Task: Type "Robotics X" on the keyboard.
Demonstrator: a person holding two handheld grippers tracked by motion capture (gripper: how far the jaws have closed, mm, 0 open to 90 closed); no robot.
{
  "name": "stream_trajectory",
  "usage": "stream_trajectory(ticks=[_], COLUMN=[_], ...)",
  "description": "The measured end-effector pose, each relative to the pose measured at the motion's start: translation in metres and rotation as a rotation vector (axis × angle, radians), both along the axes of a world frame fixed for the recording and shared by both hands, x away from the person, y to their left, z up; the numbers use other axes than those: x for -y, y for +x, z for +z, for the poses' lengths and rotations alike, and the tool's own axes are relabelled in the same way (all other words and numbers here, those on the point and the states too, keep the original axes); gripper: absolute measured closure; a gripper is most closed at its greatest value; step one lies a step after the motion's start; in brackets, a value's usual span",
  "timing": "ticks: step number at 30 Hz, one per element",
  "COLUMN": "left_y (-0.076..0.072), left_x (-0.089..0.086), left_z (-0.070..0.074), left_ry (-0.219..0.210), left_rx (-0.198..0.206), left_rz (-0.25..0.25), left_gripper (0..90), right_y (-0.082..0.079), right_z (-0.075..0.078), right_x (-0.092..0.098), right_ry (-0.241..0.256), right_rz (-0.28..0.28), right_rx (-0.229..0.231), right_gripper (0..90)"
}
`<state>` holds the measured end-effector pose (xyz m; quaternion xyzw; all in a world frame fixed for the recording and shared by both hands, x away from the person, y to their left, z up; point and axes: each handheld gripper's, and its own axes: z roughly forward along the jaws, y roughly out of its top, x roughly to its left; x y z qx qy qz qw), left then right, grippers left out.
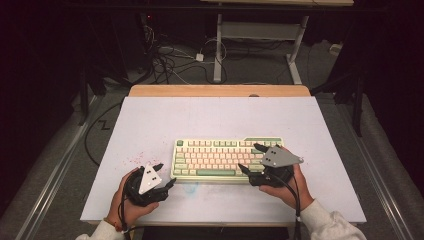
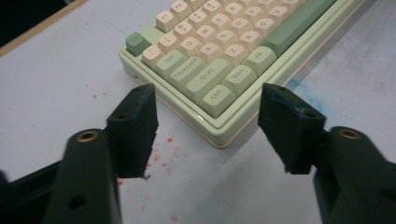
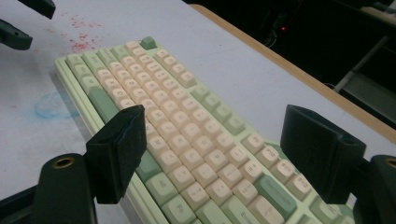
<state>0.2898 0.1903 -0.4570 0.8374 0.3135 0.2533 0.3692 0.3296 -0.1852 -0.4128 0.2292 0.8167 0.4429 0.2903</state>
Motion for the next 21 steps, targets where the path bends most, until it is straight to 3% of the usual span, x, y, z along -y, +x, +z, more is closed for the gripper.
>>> stream_trajectory(ticks=[5, 11, 13, 16, 19, 21], left_y=[0.001, 0.004, 0.005, 0.007, 0.011, 0.015], left_x=[0.000, 0.004, 0.006, 0.012, 0.018, 0.024], left_z=[0.004, 0.006, 0.007, 0.010, 0.014, 0.017], left_ry=[-0.007, -0.005, -0.009, 0.021, -0.009, -0.003], left_rx=[-0.028, -0.061, -0.068, -0.075, -0.094, -0.092], left_rz=[-0.003, -0.003, -0.010, -0.040, -0.079, -0.092], left_gripper=[60.2, 76.2, 80.6, 85.5, 87.3, 87.4], right_y=[-0.012, -0.026, -0.030, -0.034, -0.037, -0.038], right_z=[-0.006, -0.012, -0.014, -0.017, -0.021, -0.022], right_x=[0.016, 0.031, 0.035, 0.041, 0.045, 0.046], right_ry=[0.014, 0.015, 0.016, 0.004, -0.009, -0.018], right_rz=[-0.031, -0.050, -0.056, -0.061, -0.069, -0.073], right_rx=[0.000, 0.000, -0.009, -0.015, -0.017, -0.018], right_gripper=[24.4, 25.4, 25.6, 25.6, 25.6, 25.6])
